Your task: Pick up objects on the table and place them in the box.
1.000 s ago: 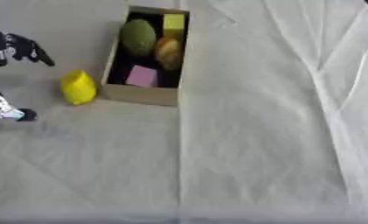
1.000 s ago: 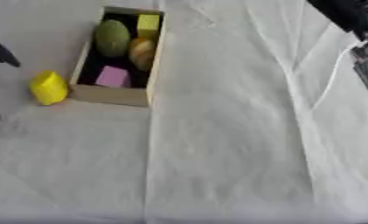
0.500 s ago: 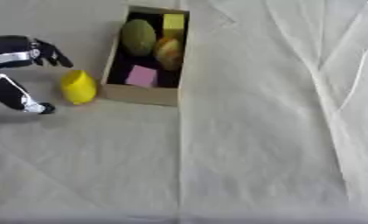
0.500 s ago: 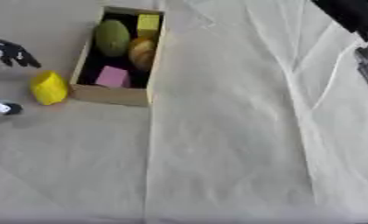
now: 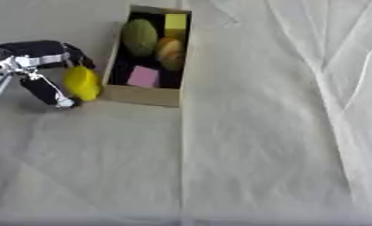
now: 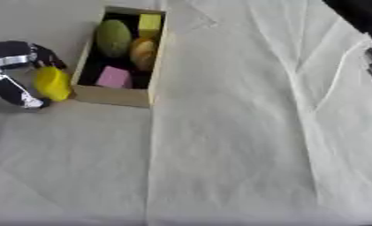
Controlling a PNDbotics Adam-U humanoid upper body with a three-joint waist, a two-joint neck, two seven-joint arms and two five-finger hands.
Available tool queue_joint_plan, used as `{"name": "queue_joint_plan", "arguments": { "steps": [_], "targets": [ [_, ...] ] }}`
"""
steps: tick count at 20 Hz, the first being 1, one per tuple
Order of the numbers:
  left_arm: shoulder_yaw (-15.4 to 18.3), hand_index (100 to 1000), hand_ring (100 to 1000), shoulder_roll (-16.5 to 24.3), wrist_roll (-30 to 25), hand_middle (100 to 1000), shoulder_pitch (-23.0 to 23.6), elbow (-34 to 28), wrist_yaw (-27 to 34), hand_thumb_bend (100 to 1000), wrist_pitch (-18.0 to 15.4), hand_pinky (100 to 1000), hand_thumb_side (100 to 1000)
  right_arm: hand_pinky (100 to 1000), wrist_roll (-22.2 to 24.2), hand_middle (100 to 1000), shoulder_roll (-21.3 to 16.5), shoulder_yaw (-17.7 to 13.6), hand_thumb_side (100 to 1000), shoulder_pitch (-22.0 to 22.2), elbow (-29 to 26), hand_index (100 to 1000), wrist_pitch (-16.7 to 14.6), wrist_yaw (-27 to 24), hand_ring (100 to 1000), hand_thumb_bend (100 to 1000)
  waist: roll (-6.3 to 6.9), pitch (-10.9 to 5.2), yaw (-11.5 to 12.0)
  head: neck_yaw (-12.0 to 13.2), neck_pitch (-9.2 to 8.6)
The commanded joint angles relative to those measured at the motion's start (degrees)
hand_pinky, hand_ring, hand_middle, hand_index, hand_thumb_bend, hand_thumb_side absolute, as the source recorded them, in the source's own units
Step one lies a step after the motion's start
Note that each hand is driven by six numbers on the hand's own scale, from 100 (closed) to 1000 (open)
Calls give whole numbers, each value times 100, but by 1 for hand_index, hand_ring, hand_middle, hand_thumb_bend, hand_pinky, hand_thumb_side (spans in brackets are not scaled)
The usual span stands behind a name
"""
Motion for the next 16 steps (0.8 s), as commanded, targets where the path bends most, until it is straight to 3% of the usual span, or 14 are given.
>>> {"name": "queue_joint_plan", "arguments": {
  "steps": [1,2,10,16],
  "targets": [
    [100,756,704,4,122,647,-143,33,-82,258,-58,697,100,892,17,685,-96,-38,721,-74,-95,787,-9,-33,757,100,15,-95,-11,23,22],
    [100,745,689,12,166,636,-139,-14,-79,197,-56,685,100,892,16,685,-101,-40,721,-65,-95,787,-9,-28,757,100,15,-96,-13,19,22],
    [425,743,683,366,176,635,-418,-1423,238,161,384,686,100,892,-49,685,-153,-91,718,16,-95,787,-43,6,758,100,24,-115,28,-34,22],
    [597,748,685,139,187,640,-909,-2010,492,137,757,692,100,891,-91,686,-171,-142,711,-56,-95,787,-94,-50,758,100,16,-135,21,-60,22]
  ]
}}
